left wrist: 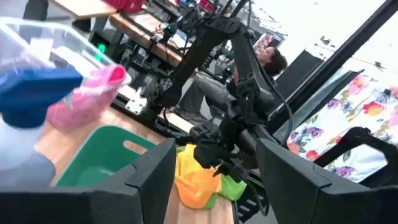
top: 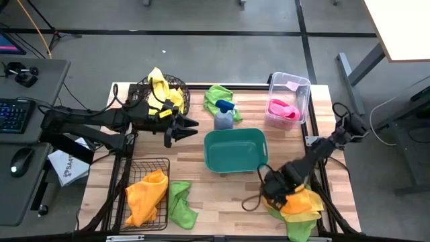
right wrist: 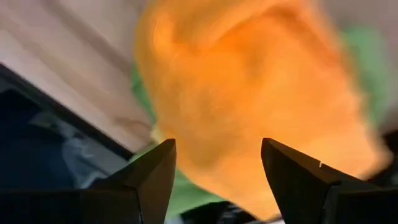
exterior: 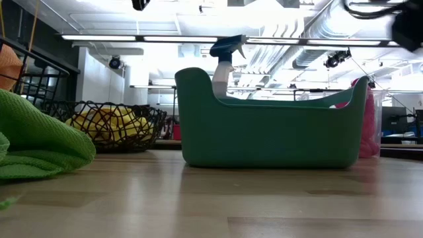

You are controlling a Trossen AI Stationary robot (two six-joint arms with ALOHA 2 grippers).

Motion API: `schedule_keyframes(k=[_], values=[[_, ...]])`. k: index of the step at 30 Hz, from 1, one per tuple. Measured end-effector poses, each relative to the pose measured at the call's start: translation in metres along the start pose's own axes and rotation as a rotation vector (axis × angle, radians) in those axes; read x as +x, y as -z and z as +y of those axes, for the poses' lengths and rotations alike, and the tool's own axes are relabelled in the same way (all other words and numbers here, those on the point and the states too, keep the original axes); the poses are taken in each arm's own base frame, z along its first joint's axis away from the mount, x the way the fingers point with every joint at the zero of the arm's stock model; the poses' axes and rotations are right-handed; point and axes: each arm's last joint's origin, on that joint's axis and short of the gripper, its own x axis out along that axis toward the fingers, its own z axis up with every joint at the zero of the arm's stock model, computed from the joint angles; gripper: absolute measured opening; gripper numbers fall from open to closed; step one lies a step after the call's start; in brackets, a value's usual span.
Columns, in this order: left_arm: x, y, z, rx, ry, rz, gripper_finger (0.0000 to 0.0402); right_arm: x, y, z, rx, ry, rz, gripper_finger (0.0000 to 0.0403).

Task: Sort microfiber towel by color & place in baskets
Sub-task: Put the orange towel into the black wire basket

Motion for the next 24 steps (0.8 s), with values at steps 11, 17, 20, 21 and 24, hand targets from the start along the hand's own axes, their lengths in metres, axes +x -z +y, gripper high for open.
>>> schedule_keyframes(k=[11, 17, 20, 21, 24], values=[[0.012, 0.001, 0.002, -0.040, -0.018, -0.050, 0.0211, 0.039, 0.012, -0.014, 0.147, 0.073, -0.116, 0.0227], [0.013, -0.008, -0.003, -0.033, 0.025, -0.149, 0.0211, 0.034, 0.020, -0.010, 0.042, 0.094, -0.147, 0.0095], [0.012, -0.013, -0.005, -0.008, 0.034, -0.210, 0.0211, 0.016, 0.030, -0.001, -0.043, 0.101, -0.175, 0.0018], [0.012, -0.014, -0.006, 0.006, 0.037, -0.229, 0.0211, 0.007, 0.035, 0.001, -0.068, 0.105, -0.184, 0.0021], [0.010, -0.020, -0.008, 0.042, 0.056, -0.284, 0.0211, -0.033, 0.049, 0.006, -0.135, 0.100, -0.231, 0.0022]])
